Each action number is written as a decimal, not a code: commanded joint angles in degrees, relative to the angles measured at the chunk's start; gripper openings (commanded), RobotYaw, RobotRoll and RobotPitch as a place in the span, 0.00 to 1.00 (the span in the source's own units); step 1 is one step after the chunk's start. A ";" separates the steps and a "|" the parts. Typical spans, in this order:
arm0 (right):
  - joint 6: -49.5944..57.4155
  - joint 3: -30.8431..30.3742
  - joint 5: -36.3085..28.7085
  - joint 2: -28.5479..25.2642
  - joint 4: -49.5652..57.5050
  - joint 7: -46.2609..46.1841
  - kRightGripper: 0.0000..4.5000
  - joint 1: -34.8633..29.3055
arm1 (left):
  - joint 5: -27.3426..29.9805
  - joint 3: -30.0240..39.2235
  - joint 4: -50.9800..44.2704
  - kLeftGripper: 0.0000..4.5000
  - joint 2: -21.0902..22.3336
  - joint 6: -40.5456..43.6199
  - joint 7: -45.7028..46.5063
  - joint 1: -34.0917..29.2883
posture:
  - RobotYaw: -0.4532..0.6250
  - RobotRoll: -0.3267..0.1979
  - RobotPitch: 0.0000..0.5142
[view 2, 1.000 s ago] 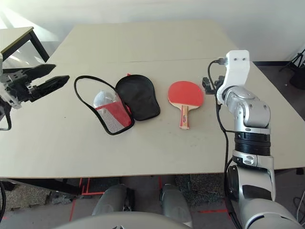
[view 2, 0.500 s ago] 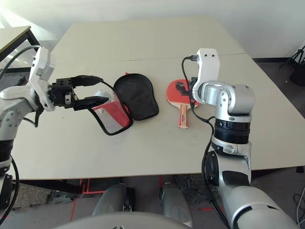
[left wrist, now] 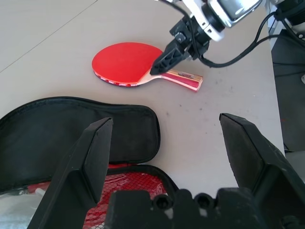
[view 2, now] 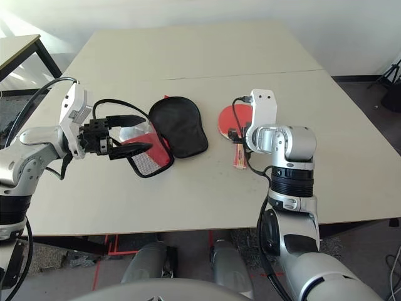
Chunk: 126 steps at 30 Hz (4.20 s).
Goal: Store the ping-pong paddle in its case and zip it.
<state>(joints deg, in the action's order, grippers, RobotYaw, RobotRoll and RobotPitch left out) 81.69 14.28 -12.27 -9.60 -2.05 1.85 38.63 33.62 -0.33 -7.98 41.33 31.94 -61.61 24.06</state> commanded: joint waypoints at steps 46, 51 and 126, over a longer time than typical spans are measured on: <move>5.91 -2.34 0.64 -0.33 11.15 1.25 0.24 -1.88 | -3.19 0.92 2.75 1.00 -1.98 -2.99 1.12 -0.46 | 0.48 0.62 0.09; 7.77 -3.86 -0.39 -0.45 11.70 3.27 0.24 2.78 | -3.29 1.28 2.98 1.00 -1.91 -3.15 1.30 -0.35 | 0.48 0.62 0.09; -17.62 -10.04 -6.03 0.62 -3.91 17.24 1.00 11.21 | -0.60 8.95 -2.32 1.00 0.93 0.49 5.09 -6.68 | 0.56 0.62 0.09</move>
<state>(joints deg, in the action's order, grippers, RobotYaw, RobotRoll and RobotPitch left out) 66.83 5.03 -16.85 -7.89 -8.99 15.66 51.43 32.62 7.60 -10.30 41.41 31.63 -56.53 18.49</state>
